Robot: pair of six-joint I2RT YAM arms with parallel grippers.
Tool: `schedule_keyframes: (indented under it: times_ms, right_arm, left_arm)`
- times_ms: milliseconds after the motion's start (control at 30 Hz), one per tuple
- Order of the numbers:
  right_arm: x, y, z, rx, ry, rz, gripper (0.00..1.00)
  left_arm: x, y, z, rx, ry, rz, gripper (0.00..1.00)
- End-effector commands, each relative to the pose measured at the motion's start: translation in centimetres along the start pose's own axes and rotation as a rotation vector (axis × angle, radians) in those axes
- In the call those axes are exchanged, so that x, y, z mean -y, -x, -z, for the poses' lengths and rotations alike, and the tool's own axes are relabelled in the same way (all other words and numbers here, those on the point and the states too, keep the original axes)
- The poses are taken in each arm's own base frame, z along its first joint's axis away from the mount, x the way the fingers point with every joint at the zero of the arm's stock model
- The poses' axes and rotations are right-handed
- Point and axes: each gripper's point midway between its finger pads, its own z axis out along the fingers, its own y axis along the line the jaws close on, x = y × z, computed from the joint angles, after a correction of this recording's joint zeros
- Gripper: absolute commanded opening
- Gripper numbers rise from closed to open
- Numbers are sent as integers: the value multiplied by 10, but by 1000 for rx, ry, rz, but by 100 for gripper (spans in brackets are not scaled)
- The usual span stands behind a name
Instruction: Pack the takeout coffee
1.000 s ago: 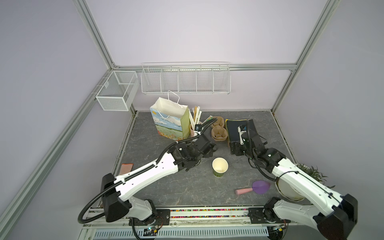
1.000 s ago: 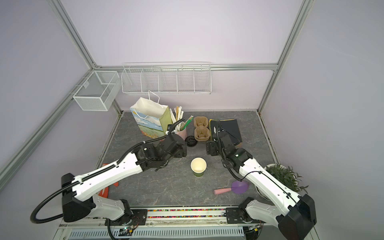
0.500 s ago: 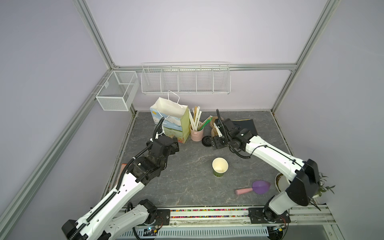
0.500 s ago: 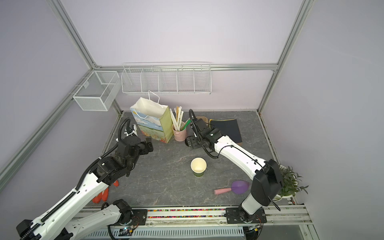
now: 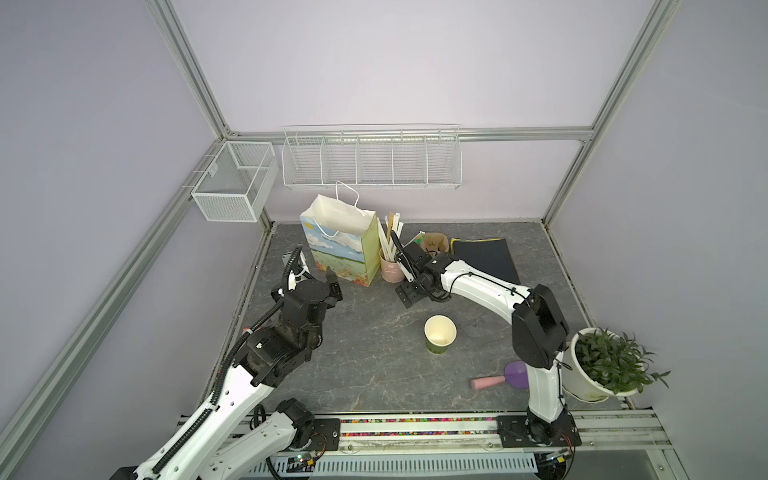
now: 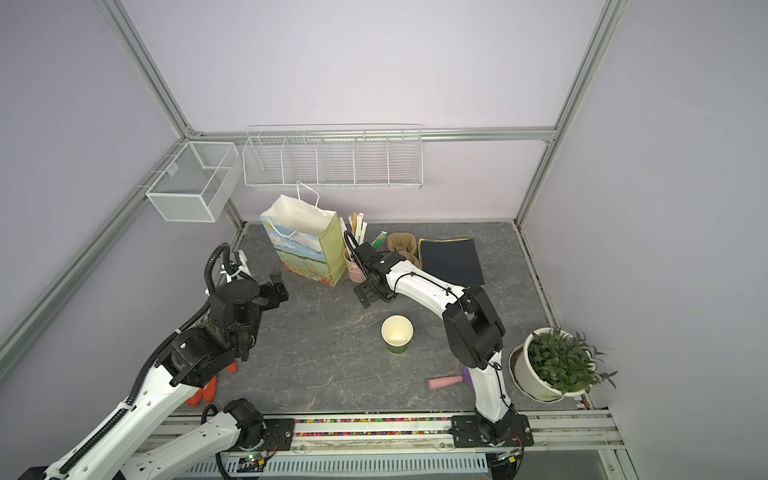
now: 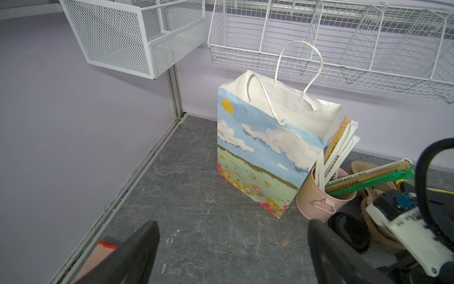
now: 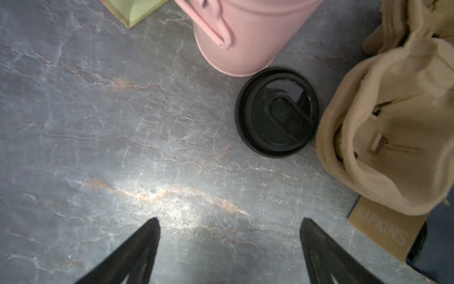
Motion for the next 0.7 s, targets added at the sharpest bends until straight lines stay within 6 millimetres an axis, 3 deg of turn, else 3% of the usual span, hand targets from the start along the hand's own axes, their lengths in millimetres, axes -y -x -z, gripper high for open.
schedule_keyframes:
  times_ms: [0,300,667]
  right_arm:
    - [-1,1,-12,-25,-20,55,92]
    - [15,8,-43,-53,-65,17,92]
    - [42,11,-63,-60,-81,-64,92]
  left_arm:
    - [-3,-4,-2,0,20,-24,94]
    - [-3,-5,-3,-5,20,-42,93]
    - [0,-8,-5,-13,14,-51,93]
